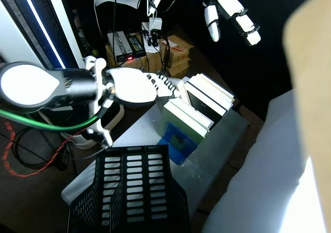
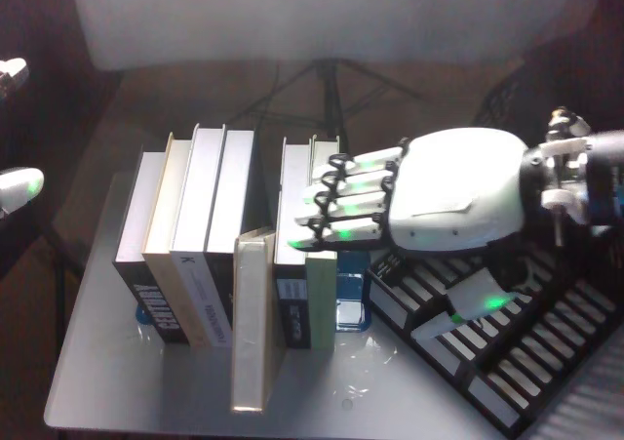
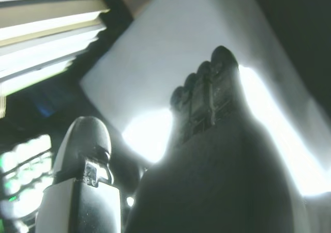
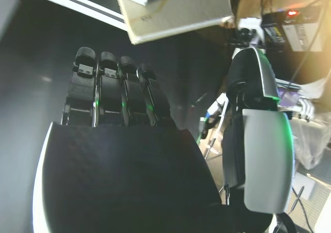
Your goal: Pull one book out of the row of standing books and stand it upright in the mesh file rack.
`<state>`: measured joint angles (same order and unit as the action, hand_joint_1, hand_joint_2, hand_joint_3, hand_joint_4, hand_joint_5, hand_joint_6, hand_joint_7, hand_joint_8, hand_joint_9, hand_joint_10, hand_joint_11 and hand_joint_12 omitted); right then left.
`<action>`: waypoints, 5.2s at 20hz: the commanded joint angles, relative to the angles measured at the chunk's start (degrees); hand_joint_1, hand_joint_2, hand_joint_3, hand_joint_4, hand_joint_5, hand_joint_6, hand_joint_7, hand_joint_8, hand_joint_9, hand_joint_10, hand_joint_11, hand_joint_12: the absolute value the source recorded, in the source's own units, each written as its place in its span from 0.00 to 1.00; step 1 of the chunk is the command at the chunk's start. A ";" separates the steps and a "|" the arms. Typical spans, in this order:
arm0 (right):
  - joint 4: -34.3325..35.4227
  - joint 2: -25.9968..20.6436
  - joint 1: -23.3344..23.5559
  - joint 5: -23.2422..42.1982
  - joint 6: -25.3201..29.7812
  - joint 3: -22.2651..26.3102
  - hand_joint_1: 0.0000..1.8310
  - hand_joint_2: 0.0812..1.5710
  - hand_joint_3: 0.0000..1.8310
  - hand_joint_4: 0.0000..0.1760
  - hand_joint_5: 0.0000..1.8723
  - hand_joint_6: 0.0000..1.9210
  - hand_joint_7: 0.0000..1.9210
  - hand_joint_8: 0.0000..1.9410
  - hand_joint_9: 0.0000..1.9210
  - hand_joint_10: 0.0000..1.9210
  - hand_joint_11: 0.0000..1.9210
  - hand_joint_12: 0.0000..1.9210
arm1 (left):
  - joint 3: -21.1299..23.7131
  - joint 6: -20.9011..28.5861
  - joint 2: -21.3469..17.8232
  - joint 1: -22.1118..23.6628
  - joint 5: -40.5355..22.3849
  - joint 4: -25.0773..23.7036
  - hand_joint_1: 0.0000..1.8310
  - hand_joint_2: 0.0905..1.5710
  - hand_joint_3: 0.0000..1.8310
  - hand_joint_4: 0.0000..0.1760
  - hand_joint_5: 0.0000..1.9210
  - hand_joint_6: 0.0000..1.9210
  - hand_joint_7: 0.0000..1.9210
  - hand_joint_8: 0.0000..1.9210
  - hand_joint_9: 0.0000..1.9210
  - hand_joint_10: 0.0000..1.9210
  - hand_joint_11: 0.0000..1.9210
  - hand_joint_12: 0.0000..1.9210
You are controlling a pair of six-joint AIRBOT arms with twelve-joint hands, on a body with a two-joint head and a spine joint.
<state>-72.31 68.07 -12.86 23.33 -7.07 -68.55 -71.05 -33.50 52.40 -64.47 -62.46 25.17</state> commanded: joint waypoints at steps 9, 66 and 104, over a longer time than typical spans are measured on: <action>-5.37 7.47 1.93 2.28 3.78 -4.38 0.35 0.65 0.00 0.04 0.00 0.00 0.00 0.00 0.00 0.00 0.00 0.00 | -1.07 1.19 0.04 -1.81 -5.91 2.90 0.22 0.87 0.01 0.14 0.00 0.00 0.00 0.00 0.00 0.00 0.00 0.00; -18.32 26.27 -3.26 -9.21 3.54 -14.62 0.52 0.57 0.00 0.07 0.08 0.01 0.06 0.01 0.06 0.01 0.01 0.01 | -1.50 3.74 0.41 -7.02 -8.04 7.89 0.40 0.85 0.00 0.02 0.01 0.00 0.00 0.00 0.00 0.00 0.00 0.00; -38.35 30.00 -6.34 -11.99 20.78 -18.00 0.57 0.70 0.00 0.00 0.16 0.01 0.16 0.00 0.09 0.00 0.00 0.53 | -3.22 4.99 -0.05 -4.67 -6.92 4.22 0.29 0.88 0.00 0.12 0.03 0.00 0.00 0.00 0.00 0.00 0.00 0.00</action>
<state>-111.59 98.96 -18.81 11.92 13.10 -86.50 -73.69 -28.67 53.17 -69.60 -62.81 28.03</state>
